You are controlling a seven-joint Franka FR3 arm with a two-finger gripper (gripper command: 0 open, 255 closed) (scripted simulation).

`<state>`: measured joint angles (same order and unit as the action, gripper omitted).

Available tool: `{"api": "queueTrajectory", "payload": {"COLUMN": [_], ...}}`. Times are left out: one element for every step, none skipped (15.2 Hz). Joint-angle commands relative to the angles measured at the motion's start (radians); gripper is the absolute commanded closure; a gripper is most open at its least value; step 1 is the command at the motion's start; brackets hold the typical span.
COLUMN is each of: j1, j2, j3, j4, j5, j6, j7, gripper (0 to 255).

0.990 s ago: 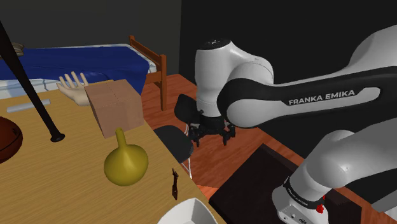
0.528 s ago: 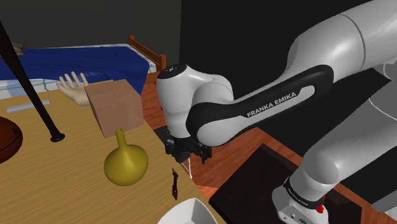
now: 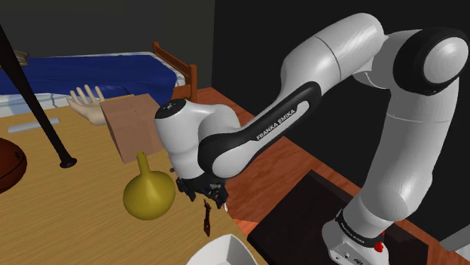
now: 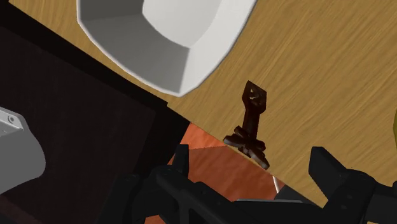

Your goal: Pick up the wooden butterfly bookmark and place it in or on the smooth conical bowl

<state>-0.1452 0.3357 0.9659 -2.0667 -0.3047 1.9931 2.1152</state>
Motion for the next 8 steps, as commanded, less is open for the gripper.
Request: {"api": "queueTrajectory", "payload": {"j1": [0.008, 0.01, 0.013, 0.015, 0.017, 0.017, 0.017, 0.017], "j2": [0.014, 0.02, 0.026, 0.032, 0.036, 0.036, 0.036, 0.036], "j3": [-0.01, -0.014, -0.019, -0.024, -0.026, -0.026, -0.026, -0.026], "j4": [-0.014, -0.023, -0.031, -0.038, -0.043, -0.043, -0.043, -0.043], "j5": [-0.015, -0.021, -0.029, -0.036, -0.04, -0.04, -0.04, -0.04], "j6": [0.022, 0.034, 0.045, 0.057, 0.063, 0.063, 0.063, 0.063], "j7": [0.016, 0.02, 0.025, 0.03, 0.032, 0.032, 0.032, 0.032], "gripper": [0, 0, 0, 0, 0, 0, 0, 0]}}
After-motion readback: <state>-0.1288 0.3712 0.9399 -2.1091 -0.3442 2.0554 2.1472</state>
